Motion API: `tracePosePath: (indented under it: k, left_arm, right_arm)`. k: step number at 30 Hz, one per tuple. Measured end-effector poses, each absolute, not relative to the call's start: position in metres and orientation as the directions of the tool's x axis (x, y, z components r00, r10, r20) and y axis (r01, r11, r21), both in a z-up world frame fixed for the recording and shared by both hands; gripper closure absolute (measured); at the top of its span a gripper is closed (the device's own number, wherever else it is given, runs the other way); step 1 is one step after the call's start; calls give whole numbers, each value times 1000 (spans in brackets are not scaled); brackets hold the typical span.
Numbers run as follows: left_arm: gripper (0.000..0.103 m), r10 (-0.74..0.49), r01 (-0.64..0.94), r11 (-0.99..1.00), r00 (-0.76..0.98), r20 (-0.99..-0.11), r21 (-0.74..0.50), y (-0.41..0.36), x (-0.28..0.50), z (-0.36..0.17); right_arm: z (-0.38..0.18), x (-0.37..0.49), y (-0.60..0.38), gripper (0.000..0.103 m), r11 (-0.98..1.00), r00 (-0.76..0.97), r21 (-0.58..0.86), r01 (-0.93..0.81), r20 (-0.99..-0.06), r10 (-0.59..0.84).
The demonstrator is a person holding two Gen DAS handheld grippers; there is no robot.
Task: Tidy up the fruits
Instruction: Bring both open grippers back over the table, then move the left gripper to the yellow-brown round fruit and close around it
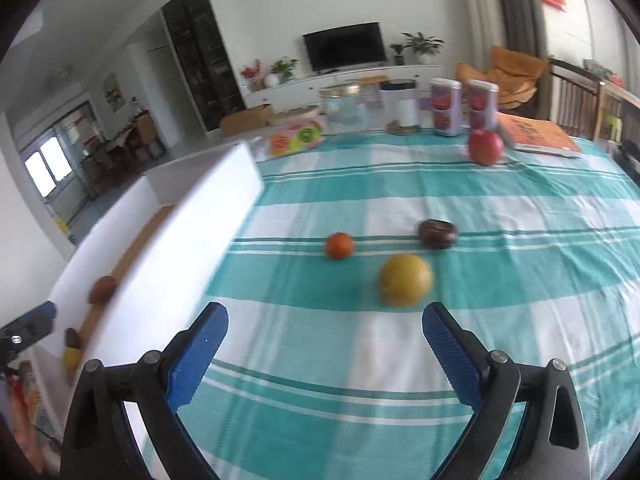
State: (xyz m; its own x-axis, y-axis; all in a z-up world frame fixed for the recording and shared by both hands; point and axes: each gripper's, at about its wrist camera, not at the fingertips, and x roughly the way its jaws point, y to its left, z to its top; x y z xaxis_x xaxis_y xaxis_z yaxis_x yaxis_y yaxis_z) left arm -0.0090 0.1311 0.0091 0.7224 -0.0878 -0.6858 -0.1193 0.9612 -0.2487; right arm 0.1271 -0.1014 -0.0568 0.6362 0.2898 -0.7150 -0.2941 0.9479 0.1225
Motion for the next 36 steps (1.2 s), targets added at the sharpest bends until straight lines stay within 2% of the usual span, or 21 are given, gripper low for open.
tracePosePath:
  k: [3,6,8,13,18,24,28,36]
  left_arm:
    - [20,-201,12,965,675,-710,-262,79,12,-2]
    - [20,-213,68,973,642,-737,-222,39,38,-23]
    - [20,-182,63,981,635,-751,-184,26,54,-40]
    - [20,-82,-12,994,602,-794,-112,24,86,-82]
    - [20,14,-30,1000,615,-788,-6,29,106,-106]
    - [19,20,-51,999,616,-788,-14,37,110,-114]
    - [13,20,-36,999,610,-792,-2,33,111,-116]
    - [11,26,-38,999,607,-794,3,33,113,-117]
  right_arm:
    - [-84,143,-165,6,992,658,34,-122,-746,106]
    - [-100,146,-211,6,1000,662,11,8,-750,3]
    - [-98,149,-228,6,995,663,86,50,-748,31]
    - [-107,149,-227,5,997,645,46,69,-764,-10]
    - [-117,153,-221,5,997,619,31,74,-785,-22]
    - [-121,156,-222,5,996,599,32,78,-801,-21]
    - [-122,157,-220,3,997,592,25,72,-805,-23]
    - [-123,158,-216,0,998,582,10,62,-813,-28]
